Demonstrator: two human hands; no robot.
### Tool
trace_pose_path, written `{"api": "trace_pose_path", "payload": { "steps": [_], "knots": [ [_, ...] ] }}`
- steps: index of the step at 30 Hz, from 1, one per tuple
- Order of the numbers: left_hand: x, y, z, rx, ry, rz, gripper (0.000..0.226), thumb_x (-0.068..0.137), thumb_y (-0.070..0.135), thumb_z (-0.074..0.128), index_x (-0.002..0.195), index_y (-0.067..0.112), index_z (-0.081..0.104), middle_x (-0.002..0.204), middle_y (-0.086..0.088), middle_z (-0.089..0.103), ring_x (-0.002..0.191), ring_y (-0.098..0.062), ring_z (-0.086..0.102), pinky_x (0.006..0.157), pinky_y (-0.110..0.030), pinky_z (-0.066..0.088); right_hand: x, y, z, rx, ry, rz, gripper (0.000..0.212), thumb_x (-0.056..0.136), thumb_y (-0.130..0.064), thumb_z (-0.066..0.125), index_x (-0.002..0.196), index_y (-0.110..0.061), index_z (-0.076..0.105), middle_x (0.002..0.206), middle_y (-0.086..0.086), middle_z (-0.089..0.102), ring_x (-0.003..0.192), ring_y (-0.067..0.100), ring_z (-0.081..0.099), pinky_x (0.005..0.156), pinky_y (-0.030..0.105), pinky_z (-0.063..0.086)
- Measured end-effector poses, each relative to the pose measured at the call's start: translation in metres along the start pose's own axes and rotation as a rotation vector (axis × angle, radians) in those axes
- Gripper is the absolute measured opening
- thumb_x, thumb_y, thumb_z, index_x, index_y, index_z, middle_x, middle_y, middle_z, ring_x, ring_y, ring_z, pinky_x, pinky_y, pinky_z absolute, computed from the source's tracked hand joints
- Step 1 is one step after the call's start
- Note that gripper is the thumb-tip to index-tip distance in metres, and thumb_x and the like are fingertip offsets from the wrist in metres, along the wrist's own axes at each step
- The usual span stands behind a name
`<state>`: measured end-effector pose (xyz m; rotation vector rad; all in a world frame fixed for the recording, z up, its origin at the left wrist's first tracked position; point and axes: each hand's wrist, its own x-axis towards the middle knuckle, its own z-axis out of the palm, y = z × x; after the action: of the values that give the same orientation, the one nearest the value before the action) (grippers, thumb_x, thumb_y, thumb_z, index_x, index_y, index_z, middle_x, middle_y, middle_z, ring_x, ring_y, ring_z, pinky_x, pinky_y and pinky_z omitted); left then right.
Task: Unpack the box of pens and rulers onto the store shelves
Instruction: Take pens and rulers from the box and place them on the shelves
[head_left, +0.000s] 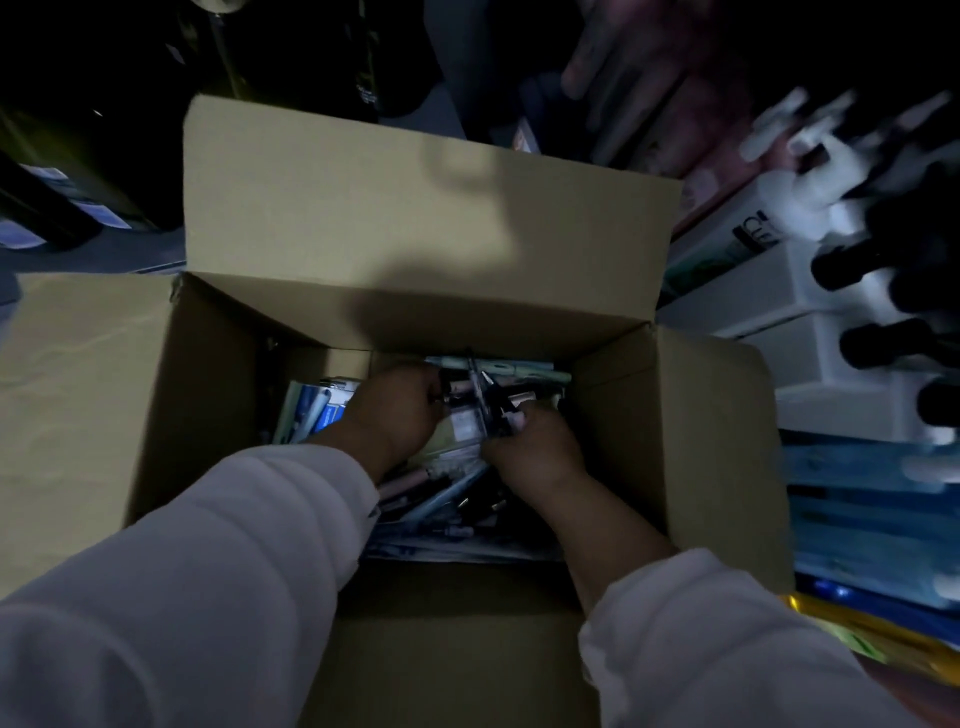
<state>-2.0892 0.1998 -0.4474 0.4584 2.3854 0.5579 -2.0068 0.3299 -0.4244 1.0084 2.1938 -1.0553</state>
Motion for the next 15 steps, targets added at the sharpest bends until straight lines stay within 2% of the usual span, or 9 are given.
{"api": "trace_pose_path", "payload": {
  "steps": [3, 6, 8, 10, 12, 15],
  "knots": [
    [-0.006, -0.002, -0.007, -0.090, 0.002, -0.022, 0.010, 0.088, 0.019, 0.061, 0.094, 0.011, 0.061, 0.101, -0.012, 0.065, 0.098, -0.029, 0.059, 0.069, -0.026, 0.037, -0.005, 0.000, -0.005, 0.211, -0.015, -0.003, 0.043, 0.086, -0.009, 0.062, 0.128, -0.009, 0.051, 0.126, -0.001, 0.051, 0.113, 0.016, 0.050, 0.088, 0.023, 0.040],
    [-0.015, 0.001, -0.017, -0.196, -0.002, -0.045, 0.007, 0.088, 0.019, 0.061, 0.086, 0.015, 0.056, 0.085, -0.008, 0.058, 0.092, -0.029, 0.059, 0.064, -0.025, 0.033, -0.010, -0.004, -0.013, 0.328, 0.001, -0.030, 0.026, 0.086, -0.004, 0.059, 0.111, -0.011, 0.053, 0.113, 0.002, 0.057, 0.107, 0.020, 0.056, 0.082, 0.025, 0.043],
    [-0.021, 0.004, -0.024, -0.271, 0.001, -0.037, 0.007, 0.089, 0.016, 0.061, 0.085, 0.014, 0.056, 0.079, -0.005, 0.054, 0.090, -0.030, 0.060, 0.060, -0.024, 0.031, -0.018, -0.008, -0.021, 0.430, 0.031, -0.057, 0.022, 0.085, -0.002, 0.057, 0.104, -0.012, 0.057, 0.104, 0.006, 0.063, 0.096, 0.021, 0.061, 0.071, 0.021, 0.047],
    [-0.027, 0.005, -0.028, -0.284, -0.051, -0.014, 0.005, 0.092, 0.013, 0.056, 0.093, 0.009, 0.058, 0.087, -0.010, 0.058, 0.096, -0.033, 0.060, 0.058, -0.023, 0.031, -0.027, -0.014, -0.030, 0.507, 0.040, -0.097, 0.018, 0.086, 0.002, 0.055, 0.090, -0.015, 0.057, 0.084, 0.001, 0.063, 0.073, 0.008, 0.060, 0.055, 0.013, 0.046],
    [-0.035, 0.004, -0.029, -0.153, -0.197, -0.010, 0.020, 0.095, 0.015, 0.051, 0.106, 0.002, 0.060, 0.107, -0.016, 0.061, 0.103, -0.031, 0.057, 0.064, -0.022, 0.033, -0.035, -0.019, -0.038, 0.527, 0.030, -0.135, 0.020, 0.088, 0.004, 0.053, 0.083, -0.016, 0.053, 0.071, -0.004, 0.056, 0.057, 0.000, 0.053, 0.046, 0.008, 0.040],
    [-0.050, 0.000, -0.026, 0.090, -0.427, -0.035, 0.031, 0.096, 0.025, 0.050, 0.115, 0.003, 0.060, 0.120, -0.016, 0.058, 0.108, -0.026, 0.055, 0.075, -0.020, 0.035, -0.045, -0.020, -0.041, 0.499, -0.007, -0.150, 0.015, 0.089, 0.002, 0.053, 0.085, -0.012, 0.052, 0.069, -0.002, 0.050, 0.057, 0.006, 0.048, 0.044, 0.010, 0.036]
  ]
}}
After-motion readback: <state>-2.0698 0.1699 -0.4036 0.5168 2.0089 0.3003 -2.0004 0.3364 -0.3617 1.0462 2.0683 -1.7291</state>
